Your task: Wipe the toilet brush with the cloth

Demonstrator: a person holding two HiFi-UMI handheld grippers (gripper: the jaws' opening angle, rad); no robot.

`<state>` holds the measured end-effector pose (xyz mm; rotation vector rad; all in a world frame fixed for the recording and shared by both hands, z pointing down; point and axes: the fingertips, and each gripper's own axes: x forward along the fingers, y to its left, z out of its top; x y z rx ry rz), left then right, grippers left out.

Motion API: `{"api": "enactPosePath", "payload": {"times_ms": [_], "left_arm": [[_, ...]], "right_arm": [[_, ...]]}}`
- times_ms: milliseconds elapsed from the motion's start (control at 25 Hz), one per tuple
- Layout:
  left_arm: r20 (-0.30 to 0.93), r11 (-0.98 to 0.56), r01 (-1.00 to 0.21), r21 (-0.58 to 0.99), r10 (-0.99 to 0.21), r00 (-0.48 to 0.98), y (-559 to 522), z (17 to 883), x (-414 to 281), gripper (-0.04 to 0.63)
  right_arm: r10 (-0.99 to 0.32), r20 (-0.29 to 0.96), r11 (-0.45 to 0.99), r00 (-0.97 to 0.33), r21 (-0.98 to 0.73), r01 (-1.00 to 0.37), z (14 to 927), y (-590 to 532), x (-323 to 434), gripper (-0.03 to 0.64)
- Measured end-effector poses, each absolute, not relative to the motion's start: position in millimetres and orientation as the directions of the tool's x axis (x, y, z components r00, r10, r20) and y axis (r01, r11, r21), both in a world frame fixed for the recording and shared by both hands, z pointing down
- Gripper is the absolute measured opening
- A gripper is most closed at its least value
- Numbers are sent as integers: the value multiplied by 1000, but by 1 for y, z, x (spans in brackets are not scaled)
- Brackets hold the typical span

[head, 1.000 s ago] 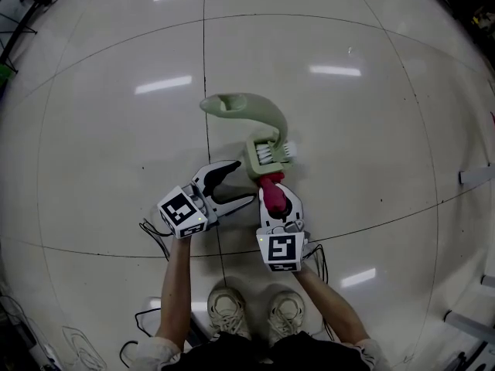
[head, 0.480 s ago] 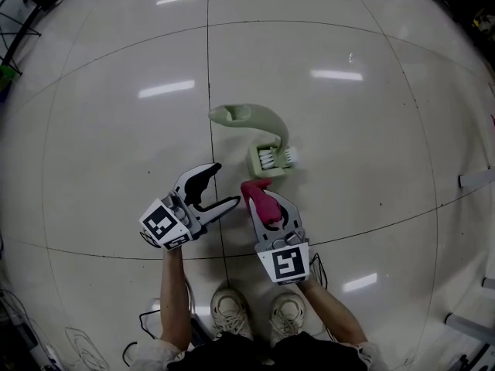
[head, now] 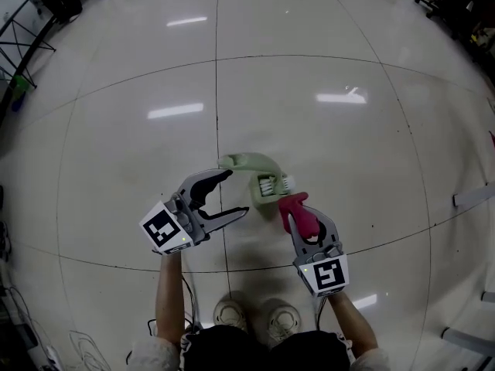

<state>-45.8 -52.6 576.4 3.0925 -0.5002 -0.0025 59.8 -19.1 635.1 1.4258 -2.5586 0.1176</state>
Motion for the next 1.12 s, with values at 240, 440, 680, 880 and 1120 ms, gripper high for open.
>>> {"api": "enactPosePath", "payload": {"times_ms": [240, 440, 680, 880, 1120], "left_arm": [[-1, -904, -409, 126, -412, 911, -74, 471, -58, 314], [141, -887, -423, 185, -401, 905, -59, 316, -44, 314], [179, -853, -450, 266, -415, 892, -37, 133, -22, 314], [176, -850, -459, 259, -426, 887, -39, 73, -17, 314], [193, -840, -472, 268, -433, 881, -39, 74, -6, 314]], "right_arm": [[-849, 219, 492, -481, -5, -871, 522, -41, 77, 69], [-825, 302, 483, -477, -60, -873, 336, -39, 76, 69], [-795, 342, 504, -501, -87, -859, 146, -38, 73, 69], [-820, 302, 480, -486, -98, -872, 84, -47, 67, 69], [-805, 275, 512, -526, -126, -850, 76, -57, 66, 69]]}}
